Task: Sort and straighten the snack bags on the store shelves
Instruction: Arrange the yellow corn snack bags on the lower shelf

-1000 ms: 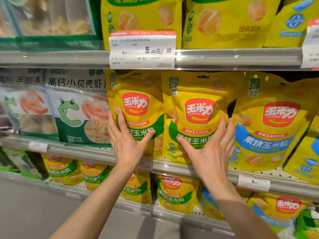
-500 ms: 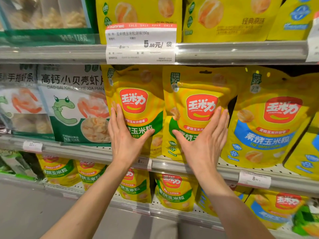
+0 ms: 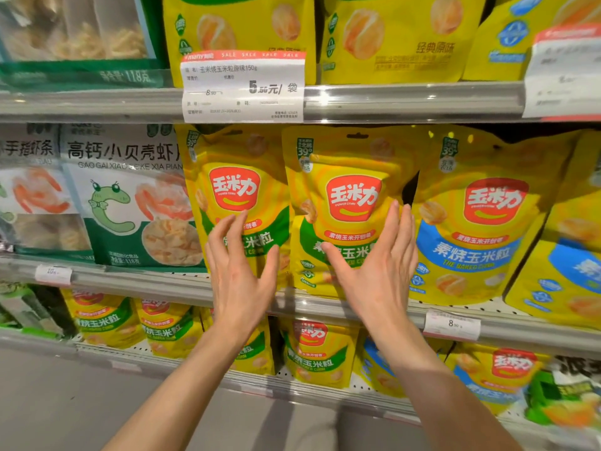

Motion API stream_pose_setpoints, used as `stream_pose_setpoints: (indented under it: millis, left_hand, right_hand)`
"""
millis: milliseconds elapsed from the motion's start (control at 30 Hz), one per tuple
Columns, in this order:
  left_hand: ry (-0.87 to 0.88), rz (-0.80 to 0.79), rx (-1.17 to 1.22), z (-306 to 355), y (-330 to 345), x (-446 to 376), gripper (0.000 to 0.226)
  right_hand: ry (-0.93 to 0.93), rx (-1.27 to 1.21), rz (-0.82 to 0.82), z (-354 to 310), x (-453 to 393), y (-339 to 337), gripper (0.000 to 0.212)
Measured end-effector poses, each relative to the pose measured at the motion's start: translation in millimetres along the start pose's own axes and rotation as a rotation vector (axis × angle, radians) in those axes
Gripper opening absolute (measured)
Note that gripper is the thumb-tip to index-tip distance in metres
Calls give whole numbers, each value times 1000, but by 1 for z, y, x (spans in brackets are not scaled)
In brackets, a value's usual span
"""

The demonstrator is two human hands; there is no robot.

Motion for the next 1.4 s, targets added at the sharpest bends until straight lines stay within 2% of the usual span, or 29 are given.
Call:
stream_pose_setpoints:
  millis: [200,300,367,467,600,700,1067,1400]
  left_hand:
    - [240,-167,-63,52,29,25,65]
    - [203,-189,-84,69,47,25,77]
    - [159,-175,-94,79,59,23,88]
    - [91,-174,-72,90,73,19,101]
    - [48,-172,-117,94,87,18,106]
    - [58,-159,-133,96,93,20,107]
    - [64,-138,-172,93,94,20,103]
    - [76,-141,-169,91,91,20,99]
  right_hand:
    - [-104,-63,-9,46,2,-49,46]
    - [-56,-3,14,83,-7,-76,31]
    - [14,25,58,103,-14,-92,38]
    - [140,40,101,124,-23,-106,72]
    - [253,12,22,141,-32,-104,116]
    - [308,-8,-19,146,-37,-96,135]
    - [409,-27,-15,140,-37,-66,153]
    - [378,-64,41,148,-40,-66,136]
Point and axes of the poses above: each hand's wrist, its own x-axis away from the middle knuckle, its own y-axis out of the palm, z = x × y, the point moved 4 cm from there along -x, towards the middle knuckle, and after that the axes turned 8 degrees about -y, right-handed, at the moved point
